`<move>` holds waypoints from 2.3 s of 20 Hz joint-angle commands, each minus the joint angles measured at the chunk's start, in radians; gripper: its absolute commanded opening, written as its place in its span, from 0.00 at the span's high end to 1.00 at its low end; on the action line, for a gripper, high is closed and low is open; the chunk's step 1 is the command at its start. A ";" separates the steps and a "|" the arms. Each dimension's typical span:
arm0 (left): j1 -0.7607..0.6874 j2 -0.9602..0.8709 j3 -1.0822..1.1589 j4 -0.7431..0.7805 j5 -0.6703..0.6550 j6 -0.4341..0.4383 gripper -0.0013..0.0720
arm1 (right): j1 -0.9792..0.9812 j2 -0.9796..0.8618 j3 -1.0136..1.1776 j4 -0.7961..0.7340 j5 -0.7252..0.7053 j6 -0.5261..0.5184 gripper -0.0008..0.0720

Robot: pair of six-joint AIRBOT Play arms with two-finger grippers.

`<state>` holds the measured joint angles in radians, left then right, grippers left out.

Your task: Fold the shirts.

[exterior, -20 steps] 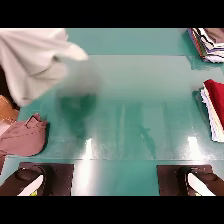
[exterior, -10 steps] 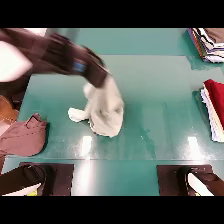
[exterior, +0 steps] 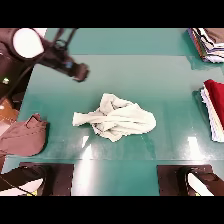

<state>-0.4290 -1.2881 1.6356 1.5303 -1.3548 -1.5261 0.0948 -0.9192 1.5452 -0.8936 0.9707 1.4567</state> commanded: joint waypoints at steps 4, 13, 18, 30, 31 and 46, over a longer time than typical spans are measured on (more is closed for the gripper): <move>0.249 0.169 -0.529 -0.216 0.060 0.016 0.31 | 0.001 -0.010 0.000 0.001 0.008 0.000 0.97; 0.249 0.194 -0.969 -0.512 0.375 0.127 0.31 | 0.001 -0.045 0.000 0.002 0.069 0.000 0.97; 0.249 0.195 -0.983 -0.558 0.407 0.171 0.93 | 0.001 -0.082 0.000 0.002 0.119 0.000 0.97; 0.249 0.196 -0.418 -0.225 0.321 0.056 0.94 | 0.309 -0.521 0.000 -0.239 0.465 -0.053 0.18; 0.249 0.196 -0.418 -0.226 0.317 0.056 0.94 | 0.346 -0.564 0.000 -0.235 0.454 -0.053 0.18; 0.249 0.233 -0.383 -0.165 0.238 -0.012 0.94 | 0.441 -0.713 0.001 -0.237 0.259 -0.051 0.97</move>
<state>-0.1802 -1.0794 1.2285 1.3144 -1.0973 -1.5009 0.5827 -1.6882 1.5448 -1.1267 1.2705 1.4025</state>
